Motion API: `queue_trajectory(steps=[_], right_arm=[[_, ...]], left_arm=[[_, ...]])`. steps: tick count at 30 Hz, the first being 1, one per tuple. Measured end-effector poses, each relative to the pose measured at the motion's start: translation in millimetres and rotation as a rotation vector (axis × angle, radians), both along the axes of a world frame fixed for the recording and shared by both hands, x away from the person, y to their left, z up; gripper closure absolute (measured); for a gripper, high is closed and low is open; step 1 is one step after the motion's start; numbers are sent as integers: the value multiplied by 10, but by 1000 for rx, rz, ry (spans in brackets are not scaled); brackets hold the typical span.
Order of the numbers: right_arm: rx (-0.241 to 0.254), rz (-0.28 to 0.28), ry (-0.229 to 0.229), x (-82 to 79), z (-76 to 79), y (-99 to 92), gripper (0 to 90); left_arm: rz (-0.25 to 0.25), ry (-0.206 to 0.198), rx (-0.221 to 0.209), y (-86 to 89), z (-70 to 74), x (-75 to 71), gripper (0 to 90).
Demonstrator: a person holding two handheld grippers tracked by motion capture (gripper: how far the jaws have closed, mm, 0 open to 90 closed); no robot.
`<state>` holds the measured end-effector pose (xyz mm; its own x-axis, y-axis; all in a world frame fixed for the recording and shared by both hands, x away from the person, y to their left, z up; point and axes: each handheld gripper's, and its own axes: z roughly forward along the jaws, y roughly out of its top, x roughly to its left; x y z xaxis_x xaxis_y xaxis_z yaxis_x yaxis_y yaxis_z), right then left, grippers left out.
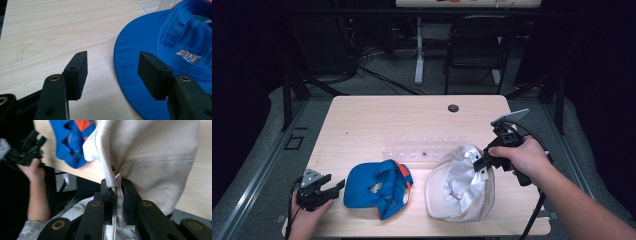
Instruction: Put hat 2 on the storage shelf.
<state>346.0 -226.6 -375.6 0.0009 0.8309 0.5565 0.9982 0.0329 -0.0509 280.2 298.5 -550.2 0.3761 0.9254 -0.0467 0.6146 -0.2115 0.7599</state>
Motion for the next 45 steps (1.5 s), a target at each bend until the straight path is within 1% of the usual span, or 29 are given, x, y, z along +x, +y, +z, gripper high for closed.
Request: queue_trajectory(steps=[1, 2, 3, 4, 5, 6, 9, 10, 11, 12, 13, 14, 15, 19, 20, 21, 22, 23, 24, 25, 26, 28, 29, 30, 31, 34, 37, 40, 45], right_arm=[[17, 17, 11, 5, 21, 1, 817], [17, 17, 11, 5, 21, 1, 817], [60, 24, 14, 8, 46, 21, 817], [60, 24, 14, 8, 46, 21, 817], [85, -5, 10, -2, 52, 44, 817], [138, -3, 4, -4, 51, 48, 817], [193, -9, 4, -11, 38, 60, 817], [193, -9, 4, -11, 38, 60, 817], [235, -6, 13, -13, 42, 56, 817], [255, -27, 11, -23, 42, 67, 818], [276, -15, 12, -22, 45, 55, 818], [276, -15, 12, -22, 45, 55, 818], [314, -31, -9, -35, 45, 53, 818], [380, -30, -30, -44, 78, 40, 818], [380, -30, -30, -44, 78, 40, 818], [416, -47, -37, -47, 101, 32, 817], [427, -37, -39, -41, 107, 16, 818], [443, -49, -44, -39, 118, 6, 817], [443, -49, -44, -39, 118, 6, 817], [484, -66, -56, -31, 131, -26, 817], [502, -87, -61, -29, 141, -36, 817], [531, -94, -70, -15, 151, -71, 816], [544, -97, -73, -7, 152, -84, 817], [544, -97, -73, -7, 152, -84, 817], [564, -109, -79, 13, 158, -96, 816], [588, -123, -85, 40, 162, -85, 816], [602, -120, -90, 65, 173, -76, 816], [627, -125, -102, 113, 224, -52, 817], [641, -118, -120, 159, 319, -38, 817]], left_arm=[[0, -1, 0, 0, 0, 0, 419], [0, -1, 0, 0, 0, 0, 419], [-1, -5, -4, 1, -2, 1, 419], [-1, -5, -4, 1, -2, 1, 419], [-1, -5, -2, 3, -1, 1, 419], [0, -1, 1, 4, 2, -1, 419], [-1, 1, 3, 3, 1, 1, 419], [-1, 1, 3, 3, 1, 1, 419], [1, 0, 0, -1, 0, 1, 419], [1, 0, 0, -2, 0, 1, 419], [1, 0, 0, -1, 0, 1, 419], [1, 0, 0, -1, 0, 1, 421], [1, 0, 1, -1, 0, 1, 421], [1, -8, -1, -6, -3, 0, 421], [1, -8, -1, -6, -3, 0, 421], [1, -5, 6, -13, 2, -4, 421], [2, -19, 0, -20, -5, -3, 421], [-1, -19, 1, -22, -1, -5, 421], [-1, -19, 1, -22, -1, -5, 421], [3, -31, 2, -33, -1, -6, 421], [1, -27, 3, -35, 8, -10, 421], [0, -27, 6, -40, 15, -14, 421], [-4, -38, 7, -57, 21, -19, 421], [-4, -38, 7, -57, 21, -19, 421], [-10, -37, 3, -76, 37, -24, 421], [-14, -45, 5, -93, 54, -26, 421], [-23, -64, 7, -117, 104, -25, 421], [-33, -74, 2, -151, 169, -24, 421], [-64, -93, -5, -231, 262, -26, 421]])
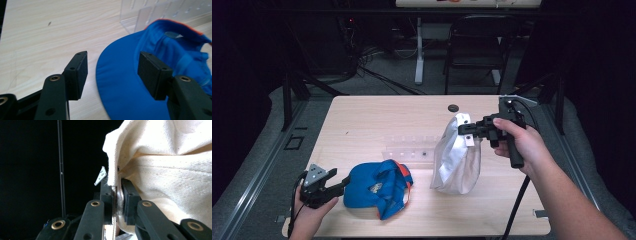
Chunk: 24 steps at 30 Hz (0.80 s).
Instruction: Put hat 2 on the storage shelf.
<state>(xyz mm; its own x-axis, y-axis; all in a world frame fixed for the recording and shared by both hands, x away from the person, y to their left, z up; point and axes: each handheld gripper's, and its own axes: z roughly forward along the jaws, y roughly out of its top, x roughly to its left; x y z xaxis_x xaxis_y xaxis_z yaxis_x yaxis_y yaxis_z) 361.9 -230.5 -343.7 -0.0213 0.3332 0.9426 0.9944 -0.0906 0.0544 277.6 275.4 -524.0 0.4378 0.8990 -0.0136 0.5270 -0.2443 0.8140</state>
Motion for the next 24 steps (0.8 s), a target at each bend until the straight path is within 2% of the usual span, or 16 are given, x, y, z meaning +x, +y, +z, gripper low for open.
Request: queue_trajectory(steps=[2, 11, 15, 18, 24], right_arm=[[3, -6, -10, 23, 41, 7, 817], [-2, -9, -34, 140, 144, 98, 818], [-4, -13, -42, 236, 192, 196, 818], [-15, -3, -50, 303, 220, 255, 818], [-19, -2, -47, 408, 247, 355, 818]], left_arm=[[-36, -7, 17, -81, 73, 4, 420], [-99, -28, 29, -293, 195, 57, 421], [-143, -60, 49, -460, 308, 106, 421], [-172, -70, 54, -556, 380, 139, 420], [-218, -59, 62, -697, 458, 208, 437]])
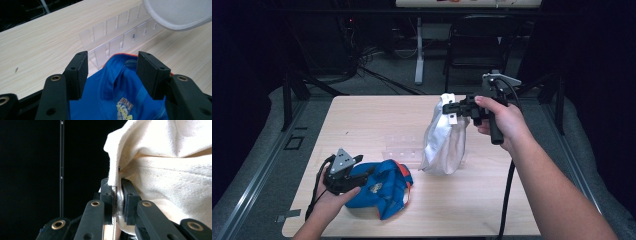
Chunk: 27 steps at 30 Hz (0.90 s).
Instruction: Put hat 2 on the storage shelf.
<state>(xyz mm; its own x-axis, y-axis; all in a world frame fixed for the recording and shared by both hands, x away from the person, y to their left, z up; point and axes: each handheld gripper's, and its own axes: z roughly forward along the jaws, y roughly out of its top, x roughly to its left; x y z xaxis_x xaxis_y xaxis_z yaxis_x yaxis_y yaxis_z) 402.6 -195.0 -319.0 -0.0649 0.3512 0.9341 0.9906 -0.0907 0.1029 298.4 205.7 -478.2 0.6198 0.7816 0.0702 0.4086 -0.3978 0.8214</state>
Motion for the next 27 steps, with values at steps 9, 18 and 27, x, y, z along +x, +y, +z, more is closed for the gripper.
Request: queue_trajectory(steps=[9, 18, 27], right_arm=[[-23, 20, -12, 159, 95, 192, 818], [-40, 45, -17, 311, 173, 401, 818], [-45, 50, -17, 443, 158, 512, 818]], left_arm=[[-60, 12, 37, -165, 148, 82, 463], [-103, 5, 79, -304, 328, 118, 499], [-150, 5, 135, -525, 410, 150, 519]])
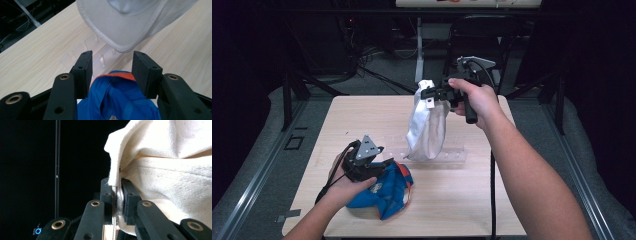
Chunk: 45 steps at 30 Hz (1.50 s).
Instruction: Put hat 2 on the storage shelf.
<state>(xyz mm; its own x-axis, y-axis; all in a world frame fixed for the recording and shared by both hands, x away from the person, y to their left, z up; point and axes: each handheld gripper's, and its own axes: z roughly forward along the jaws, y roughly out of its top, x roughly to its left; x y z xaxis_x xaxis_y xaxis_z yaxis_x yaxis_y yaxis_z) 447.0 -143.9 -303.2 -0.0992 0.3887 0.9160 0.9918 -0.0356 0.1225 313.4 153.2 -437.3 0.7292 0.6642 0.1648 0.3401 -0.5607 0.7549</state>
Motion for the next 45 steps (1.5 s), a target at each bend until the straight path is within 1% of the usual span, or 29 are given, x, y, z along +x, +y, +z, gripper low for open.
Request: queue_trajectory(steps=[2, 4, 7, 8, 10, 12, 14, 15, 16, 18, 20, 21, 23, 25, 27, 28, 30, 31, 32, 36, 37, 39, 40, 42, 45], right_arm=[[-6, 4, 1, 30, -11, 15, 818], [-7, -3, 4, 43, -17, 26, 818], [-5, -6, 4, 93, -50, 52, 818], [-5, -6, 4, 93, -50, 52, 818], [-3, -13, 10, 123, -70, 76, 818], [-4, -9, 10, 135, -75, 79, 817], [-3, -13, 10, 155, -85, 96, 818], [-3, -16, 10, 163, -90, 102, 818], [-1, -21, 12, 169, -94, 109, 817], [-2, -27, 12, 187, -110, 123, 818], [-1, -27, 12, 191, -113, 127, 817], [-2, -24, 13, 195, -116, 132, 818], [0, -23, 14, 202, -121, 160, 817], [-1, -25, 13, 207, -125, 189, 818], [-1, -23, 12, 208, -127, 199, 818], [0, -23, 11, 209, -132, 207, 817], [-4, -21, 11, 207, -141, 244, 818], [-4, -21, 11, 207, -141, 244, 818], [-5, -13, 10, 205, -145, 270, 818], [-11, -11, 14, 200, -158, 323, 818], [-10, -9, 14, 199, -163, 332, 818], [-9, -9, 13, 199, -167, 341, 818], [-13, -7, 15, 200, -172, 357, 818], [-13, -8, 15, 201, -176, 365, 818], [-14, -1, 15, 210, -186, 380, 817]], left_arm=[[0, -1, 1, -20, -1, 3, 518], [-9, 3, 7, -51, -4, 12, 515], [-19, 17, 30, -118, -40, 32, 513], [-19, 17, 30, -118, -40, 32, 513], [-32, 19, 47, -164, -60, 45, 513], [-33, 21, 51, -180, -68, 55, 514], [-26, 17, 75, -219, -94, 92, 523], [-24, 18, 80, -233, -107, 112, 538], [-22, 30, 85, -247, -118, 135, 551], [-25, 44, 91, -282, -140, 179, 560], [-26, 45, 87, -299, -148, 190, 559], [-26, 49, 78, -327, -154, 204, 557], [-26, 56, 74, -367, -150, 220, 538], [-20, 60, 80, -415, -153, 239, 534], [-17, 65, 88, -428, -158, 253, 583], [-17, 81, 89, -432, -168, 275, 583], [-12, 97, 95, -416, -186, 302, 689], [-12, 97, 95, -416, -186, 302, 723], [3, 95, 94, -391, -200, 309, 781], [15, 94, 87, -346, -220, 323, 825], [17, 98, 78, -317, -233, 335, 827], [19, 102, 74, -303, -241, 338, 827], [10, 106, 72, -285, -244, 336, 823], [12, 103, 70, -284, -249, 327, 817], [7, 106, 77, -281, -249, 319, 829]])
